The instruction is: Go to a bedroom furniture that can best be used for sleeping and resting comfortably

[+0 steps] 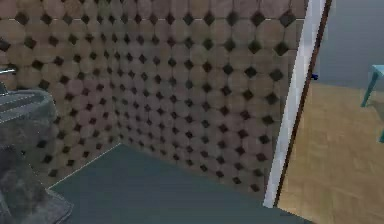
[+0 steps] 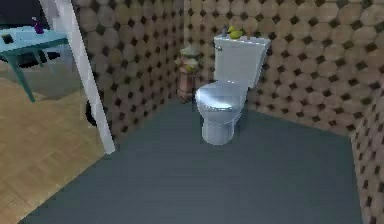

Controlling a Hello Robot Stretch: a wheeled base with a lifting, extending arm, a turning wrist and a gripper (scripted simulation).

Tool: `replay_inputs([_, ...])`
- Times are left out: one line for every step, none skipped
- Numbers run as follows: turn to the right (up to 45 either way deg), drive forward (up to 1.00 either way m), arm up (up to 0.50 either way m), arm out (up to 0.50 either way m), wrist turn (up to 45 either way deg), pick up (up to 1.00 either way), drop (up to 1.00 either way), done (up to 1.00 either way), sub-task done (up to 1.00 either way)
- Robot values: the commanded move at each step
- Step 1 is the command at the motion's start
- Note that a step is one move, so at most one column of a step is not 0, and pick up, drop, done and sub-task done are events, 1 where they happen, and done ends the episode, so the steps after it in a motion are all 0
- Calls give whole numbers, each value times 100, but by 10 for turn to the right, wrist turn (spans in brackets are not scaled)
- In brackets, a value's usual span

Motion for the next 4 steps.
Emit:
replay_inputs([-450, 0, 0, 0, 0, 0, 0, 0, 0])
replay_inputs([-450, 0, 0, 0, 0, 0, 0, 0, 0])
replay_inputs([-450, 0, 0, 0, 0, 0, 0, 0, 0])
replay_inputs([-390, 0, 0, 0, 0, 0, 0, 0, 0])
